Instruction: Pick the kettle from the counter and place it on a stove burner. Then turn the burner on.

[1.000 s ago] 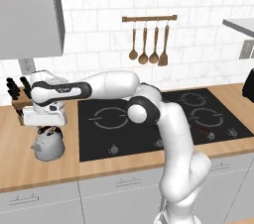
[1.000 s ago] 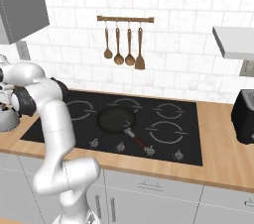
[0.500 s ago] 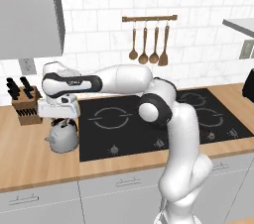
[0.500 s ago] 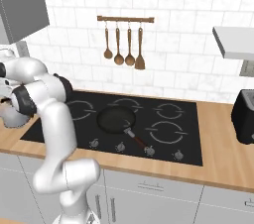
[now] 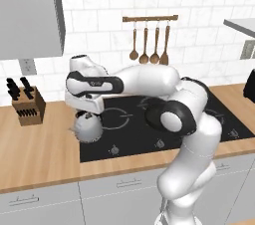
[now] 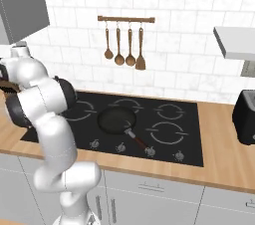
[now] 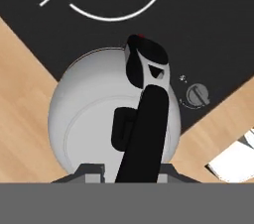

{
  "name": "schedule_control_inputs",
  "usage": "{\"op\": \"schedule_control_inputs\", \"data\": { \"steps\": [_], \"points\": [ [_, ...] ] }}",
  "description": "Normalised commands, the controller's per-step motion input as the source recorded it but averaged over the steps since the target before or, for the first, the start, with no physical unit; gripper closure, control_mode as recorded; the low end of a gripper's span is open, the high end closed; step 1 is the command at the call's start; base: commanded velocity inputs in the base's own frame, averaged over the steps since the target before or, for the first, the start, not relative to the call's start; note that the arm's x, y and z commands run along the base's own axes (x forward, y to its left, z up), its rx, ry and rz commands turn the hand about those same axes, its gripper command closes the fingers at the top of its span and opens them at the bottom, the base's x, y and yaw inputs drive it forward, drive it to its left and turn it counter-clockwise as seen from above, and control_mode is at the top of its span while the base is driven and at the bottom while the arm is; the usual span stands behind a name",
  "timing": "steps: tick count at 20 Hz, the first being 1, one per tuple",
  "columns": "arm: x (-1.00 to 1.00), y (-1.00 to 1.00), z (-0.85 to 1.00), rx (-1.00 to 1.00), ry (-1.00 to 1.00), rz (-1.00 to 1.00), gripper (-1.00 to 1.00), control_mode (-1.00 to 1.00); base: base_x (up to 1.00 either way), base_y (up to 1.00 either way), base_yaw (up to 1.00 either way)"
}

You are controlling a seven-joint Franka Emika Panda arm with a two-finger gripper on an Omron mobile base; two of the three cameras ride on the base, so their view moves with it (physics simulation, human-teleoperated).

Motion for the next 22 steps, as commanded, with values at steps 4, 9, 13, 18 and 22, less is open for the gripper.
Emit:
{"op": "schedule_control_inputs", "data": {
  "steps": [4, 9, 13, 18, 22],
  "points": [
    [0.4, -1.0, 0.14, 0.0, -0.08, -0.23, 1.0, -1.0, 0.0, 0.0, 0.0],
    [0.76, -0.87, 0.18, 0.11, 0.0, -0.17, 1.0, -1.0, 0.0, 0.0, 0.0],
    [0.99, -0.6, 0.13, 0.14, 0.0, -0.07, 1.0, -1.0, 0.0, 0.0, 0.0],
    [0.88, -0.07, 0.0, 0.13, 0.05, -0.02, 1.0, -1.0, 0.0, 0.0, 0.0],
    [0.4, 0.0, -0.19, 0.0, 0.06, -0.01, 1.0, -1.0, 0.0, 0.0, 0.0]
  ]
}}
